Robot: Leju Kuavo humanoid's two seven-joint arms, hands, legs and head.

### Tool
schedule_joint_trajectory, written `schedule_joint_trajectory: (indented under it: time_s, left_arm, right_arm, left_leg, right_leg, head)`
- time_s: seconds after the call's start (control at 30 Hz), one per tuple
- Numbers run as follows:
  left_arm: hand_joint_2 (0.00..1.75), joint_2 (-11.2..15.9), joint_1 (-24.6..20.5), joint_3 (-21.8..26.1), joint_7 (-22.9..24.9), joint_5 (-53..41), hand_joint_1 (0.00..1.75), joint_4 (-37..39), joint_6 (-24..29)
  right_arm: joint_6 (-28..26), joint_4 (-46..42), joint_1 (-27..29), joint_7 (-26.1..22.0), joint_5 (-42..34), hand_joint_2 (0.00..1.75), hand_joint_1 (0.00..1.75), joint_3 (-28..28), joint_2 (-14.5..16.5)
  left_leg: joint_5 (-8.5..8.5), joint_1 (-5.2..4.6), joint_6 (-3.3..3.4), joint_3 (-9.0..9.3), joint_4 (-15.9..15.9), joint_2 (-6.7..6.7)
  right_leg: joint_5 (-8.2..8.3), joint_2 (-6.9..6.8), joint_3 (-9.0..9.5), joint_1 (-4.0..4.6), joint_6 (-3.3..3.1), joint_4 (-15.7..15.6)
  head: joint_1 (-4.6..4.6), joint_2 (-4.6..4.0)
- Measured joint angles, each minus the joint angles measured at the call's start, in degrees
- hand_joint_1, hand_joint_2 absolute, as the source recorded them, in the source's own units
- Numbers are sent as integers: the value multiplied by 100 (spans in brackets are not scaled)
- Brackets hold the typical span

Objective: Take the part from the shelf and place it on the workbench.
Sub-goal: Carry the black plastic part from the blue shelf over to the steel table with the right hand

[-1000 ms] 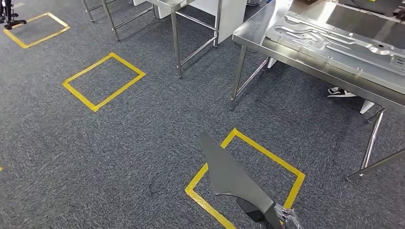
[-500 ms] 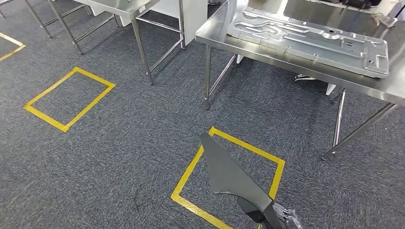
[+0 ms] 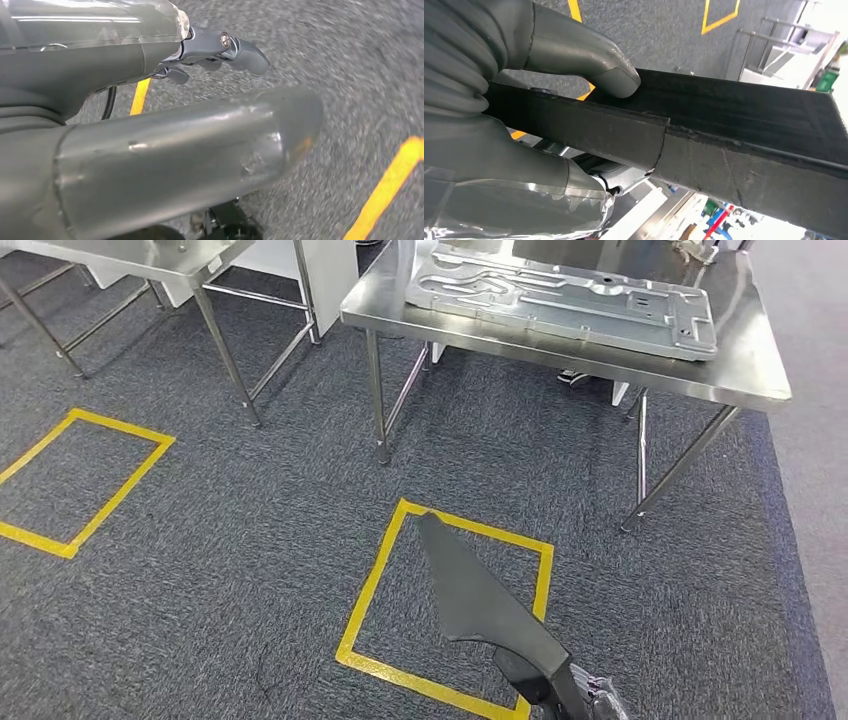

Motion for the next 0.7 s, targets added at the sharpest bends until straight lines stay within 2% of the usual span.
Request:
schedule_joint_trajectory:
  time_s: [0.03,0.1,0.13,0.17,0.2,0.23,0.27,0.3,0.33,0.37,0.4,0.43,0.47,0.5,0.53,0.6,0.67,0.7]
  left_arm:
    - [0,0,-4,0,-1,-1,0,0,-3]
    - [0,0,-13,0,-7,-1,0,0,-9]
    - [0,2,-18,1,-11,-1,0,0,-12]
    - [0,3,-20,2,-15,-1,0,0,-16]
    - [0,4,-19,3,-17,-2,0,0,-21]
    - [0,5,-11,7,-17,-3,0,0,-23]
    - [0,5,0,13,-16,-4,0,0,-25]
    - [0,5,13,23,-15,-5,0,0,-25]
    - [0,6,24,37,-14,-5,0,0,-22]
    - [0,7,30,51,-13,-5,0,0,-20]
    - [0,9,31,65,-13,-5,0,0,-20]
    - [0,11,27,76,-13,-7,0,0,-20]
    - [0,13,15,85,-14,-8,0,0,-25]
    - [0,15,-3,91,-16,-10,0,0,-30]
    - [0,15,-21,94,-17,-13,0,0,-35]
    - [0,14,-46,97,-17,-16,0,0,-44]
    - [0,10,-40,99,-15,-23,0,0,-53]
    - [0,9,-34,101,-14,-27,0,0,-57]
  right_arm:
    - [-1,-1,-2,1,-2,175,175,3,1]
    - [-4,-3,5,8,-5,175,175,6,2]
    - [-11,-4,18,12,-9,175,175,8,2]
    - [-20,-4,25,20,-13,175,175,12,2]
    - [-31,-4,22,31,-16,175,175,18,2]
    - [-39,-4,16,40,-19,175,175,23,1]
    - [-50,-3,6,52,-23,175,175,27,1]
    - [-60,-2,-1,62,-27,175,175,30,0]
    - [-69,-1,2,71,-31,175,175,32,-1]
    - [-76,0,3,79,-34,175,175,35,-1]
    - [-79,1,4,85,-34,175,175,39,-1]
    - [-85,1,3,90,-27,175,175,43,-1]
    - [-98,1,2,95,-2,175,175,47,-1]
    - [-121,1,3,102,43,175,175,51,-1]
    - [-153,1,5,110,105,175,175,58,0]
    - [-233,5,23,124,241,175,175,87,5]
    - [-313,19,33,138,338,175,175,122,11]
    - [-354,27,29,148,369,175,175,134,13]
  left_leg:
    - [-15,-9,-26,20,3,58]
    - [-34,-14,-83,62,-13,179]
    - [-64,-8,-119,77,-1,146]
    - [-139,0,-156,60,77,31]
    - [-275,12,-193,-17,276,-140]
    - [-452,31,-221,-155,589,-329]
    - [-634,42,-242,-339,981,-451]
    - [-757,49,-259,-513,1338,-509]
    - [-767,53,-271,-624,1539,-533]
    - [-664,58,-276,-648,1534,-547]
    - [-457,65,-275,-570,1302,-564]
    - [-222,74,-268,-432,930,-590]
    - [-63,78,-253,-298,568,-626]
    - [24,76,-219,-200,296,-659]
    - [36,64,-180,-154,140,-678]
    - [16,53,-72,-139,56,-681]
    - [46,67,17,-99,1,-650]
    - [55,72,48,-79,-9,-630]
  right_leg:
    - [13,-66,56,30,-29,-124]
    - [26,60,45,41,-75,-170]
    - [44,131,53,22,-98,-197]
    - [65,204,60,0,-124,-225]
    - [85,277,66,-24,-148,-249]
    - [98,348,61,-31,-162,-255]
    - [104,429,50,-32,-174,-252]
    - [107,515,45,-31,-181,-247]
    - [108,602,44,-31,-182,-239]
    - [106,691,46,-33,-180,-227]
    - [101,766,50,-37,-175,-211]
    - [90,827,51,-40,-167,-190]
    - [73,879,45,-33,-148,-159]
    - [58,916,29,-29,-120,-141]
    - [49,943,16,-25,-86,-134]
    - [85,965,4,-22,-8,-121]
    - [50,831,-27,-21,41,5]
    - [-63,723,-114,-24,56,187]
  head:
    - [-1,-1]
    - [-1,-1]
    - [-1,-1]
    - [-1,0]
    - [-2,0]
    - [-2,0]
    - [-2,0]
    - [-2,0]
    - [-2,0]
    - [-2,0]
    - [-2,0]
    - [-2,0]
    - [-2,0]
    - [-2,0]
    - [-1,0]
    - [-1,0]
    - [-1,0]
    - [-1,0]
